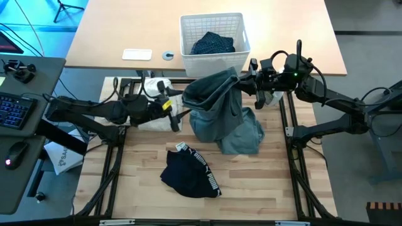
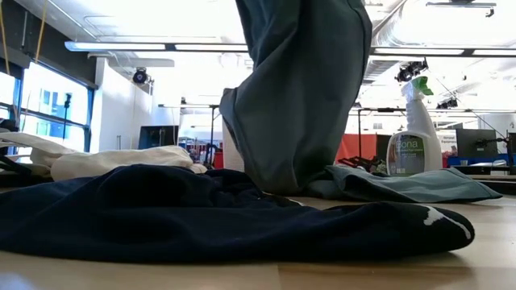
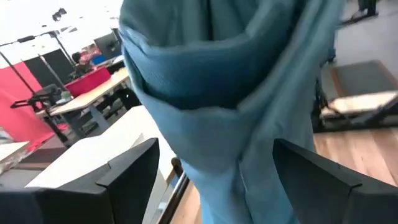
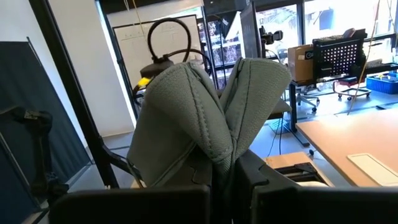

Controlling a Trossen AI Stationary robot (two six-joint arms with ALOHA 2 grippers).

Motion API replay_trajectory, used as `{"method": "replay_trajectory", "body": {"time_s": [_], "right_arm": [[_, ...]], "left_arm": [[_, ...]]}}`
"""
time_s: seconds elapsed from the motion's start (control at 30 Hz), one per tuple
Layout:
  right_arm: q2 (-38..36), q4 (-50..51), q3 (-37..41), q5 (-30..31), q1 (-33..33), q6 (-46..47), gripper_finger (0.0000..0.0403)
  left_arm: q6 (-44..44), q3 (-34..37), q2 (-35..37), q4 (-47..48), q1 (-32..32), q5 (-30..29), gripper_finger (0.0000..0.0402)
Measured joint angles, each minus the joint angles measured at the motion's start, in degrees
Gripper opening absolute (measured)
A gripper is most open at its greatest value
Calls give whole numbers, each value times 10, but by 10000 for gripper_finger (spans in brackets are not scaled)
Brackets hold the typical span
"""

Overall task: Fold Laundry from Bin
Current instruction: Fold the green pants

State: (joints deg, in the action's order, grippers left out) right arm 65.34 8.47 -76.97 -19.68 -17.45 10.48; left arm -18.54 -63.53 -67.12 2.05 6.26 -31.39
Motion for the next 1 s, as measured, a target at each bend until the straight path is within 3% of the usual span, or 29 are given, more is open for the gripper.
{"method": "replay_trajectory", "body": {"time_s": [0.27,0.4,0.53,0.7,0.8,0.9,1.0], "right_arm": [[-1,0,0,0,0,2,7],[-1,5,0,1,0,2,7],[-1,12,0,1,0,2,7],[-2,12,0,1,0,1,7],[-15,6,-1,0,1,17,7],[-26,-15,-23,-5,12,55,7],[-22,-67,-56,-30,40,76,7]], "left_arm": [[25,0,-28,-115,-6,70,301],[120,0,-30,-142,-6,61,301],[135,0,-30,-144,-11,52,284],[101,0,-30,-172,-22,52,204],[95,-18,-24,-178,-22,62,120],[94,-77,-23,-154,-22,112,31],[106,-164,-41,-130,-22,188,24]]}}
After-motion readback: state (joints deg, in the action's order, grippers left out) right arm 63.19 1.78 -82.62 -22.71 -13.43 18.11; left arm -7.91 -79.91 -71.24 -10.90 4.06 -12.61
